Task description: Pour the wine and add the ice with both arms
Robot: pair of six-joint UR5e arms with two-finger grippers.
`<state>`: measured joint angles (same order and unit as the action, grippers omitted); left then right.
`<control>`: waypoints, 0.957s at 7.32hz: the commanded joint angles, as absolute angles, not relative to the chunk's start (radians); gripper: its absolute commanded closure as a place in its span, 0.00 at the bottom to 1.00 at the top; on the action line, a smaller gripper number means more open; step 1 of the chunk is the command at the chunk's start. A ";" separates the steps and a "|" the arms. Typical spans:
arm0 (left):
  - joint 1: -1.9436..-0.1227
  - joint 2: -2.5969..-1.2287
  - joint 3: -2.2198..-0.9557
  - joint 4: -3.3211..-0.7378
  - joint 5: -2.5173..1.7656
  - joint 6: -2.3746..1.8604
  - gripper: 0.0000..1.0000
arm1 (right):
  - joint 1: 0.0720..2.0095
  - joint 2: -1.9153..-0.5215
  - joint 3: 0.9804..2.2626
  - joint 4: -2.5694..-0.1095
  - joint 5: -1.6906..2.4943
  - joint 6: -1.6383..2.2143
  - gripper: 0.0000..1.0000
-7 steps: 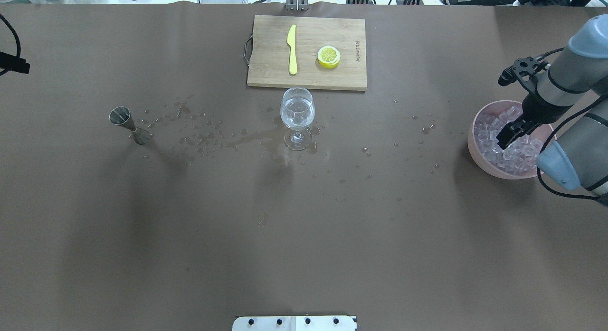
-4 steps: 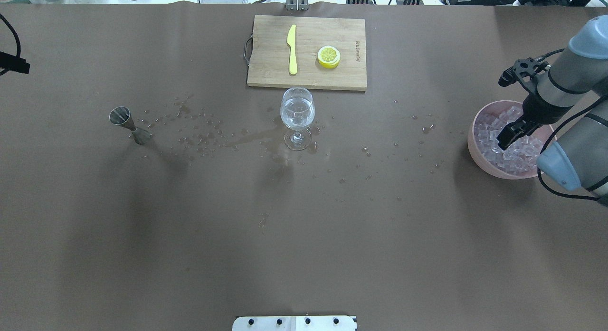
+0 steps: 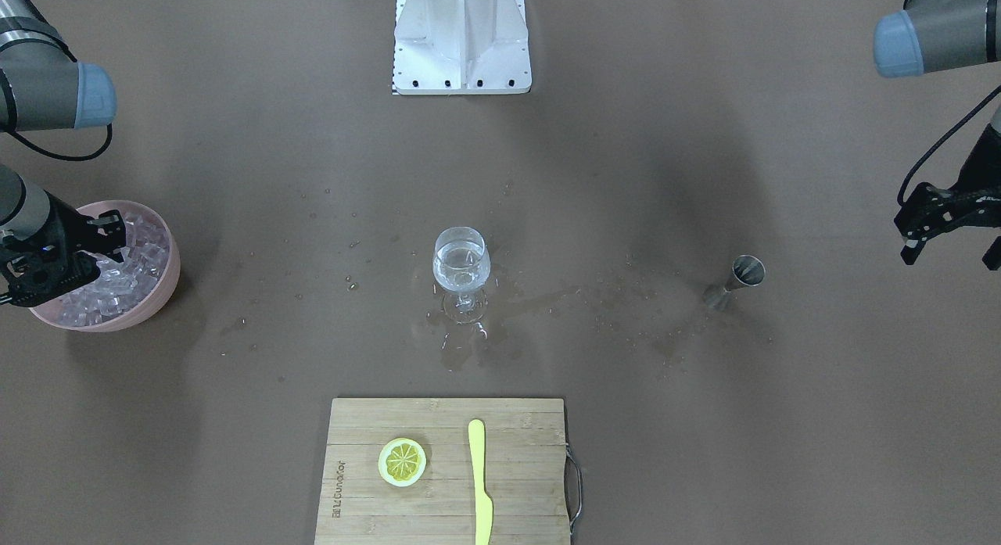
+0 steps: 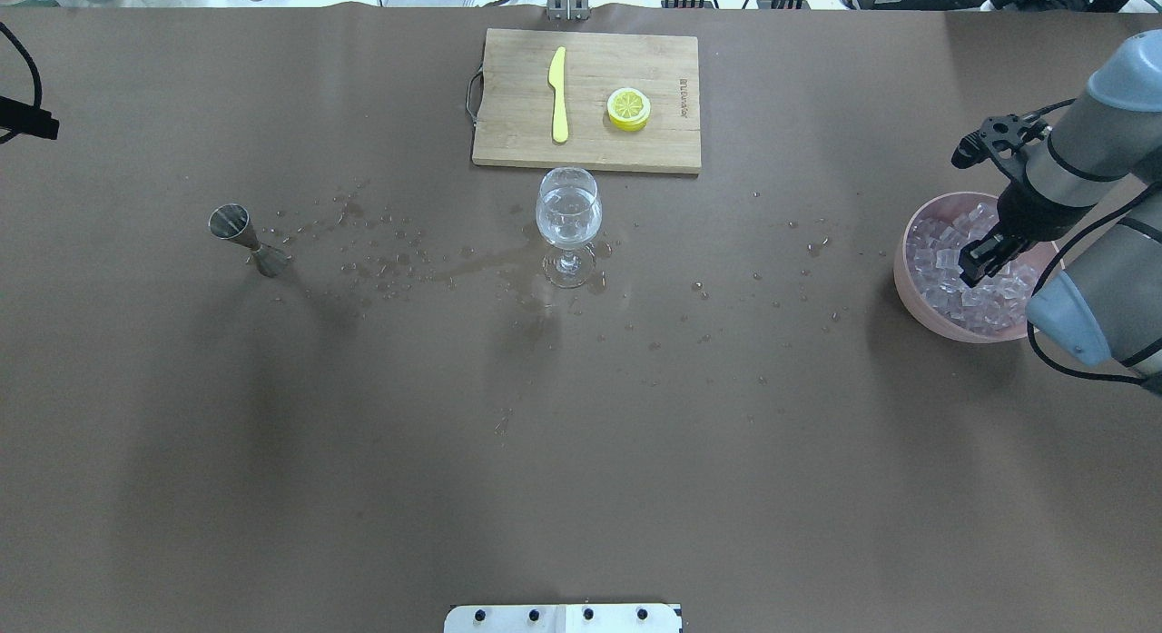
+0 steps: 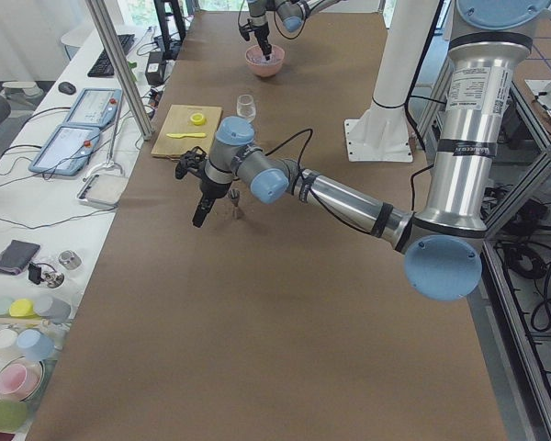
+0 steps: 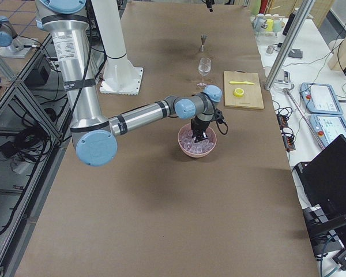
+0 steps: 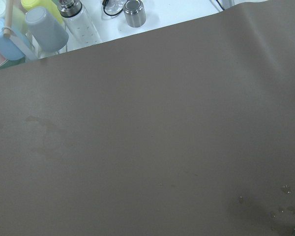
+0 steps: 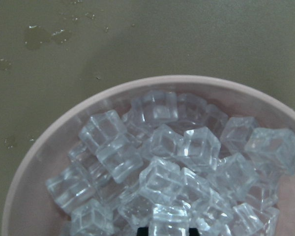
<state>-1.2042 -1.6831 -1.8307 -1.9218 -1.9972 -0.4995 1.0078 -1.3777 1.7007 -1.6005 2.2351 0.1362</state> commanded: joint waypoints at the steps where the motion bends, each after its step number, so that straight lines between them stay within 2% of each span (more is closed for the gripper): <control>1: -1.206 -1.684 -1.832 -1.922 -1.999 -0.500 0.02 | 1.025 -1.365 1.713 -1.603 2.247 0.135 1.00; 3: -1.210 -1.681 -1.833 -1.922 -2.019 -0.499 0.02 | 1.110 -1.327 1.765 -1.646 2.335 0.133 1.00; 5: -1.222 -1.671 -1.835 -1.886 -2.054 -0.486 0.02 | 1.115 -1.319 1.844 -1.643 2.330 0.155 1.00; 7: -1.258 -1.683 -1.829 -1.800 -2.051 -0.381 0.02 | 1.109 -1.219 1.887 -1.634 2.362 0.419 1.00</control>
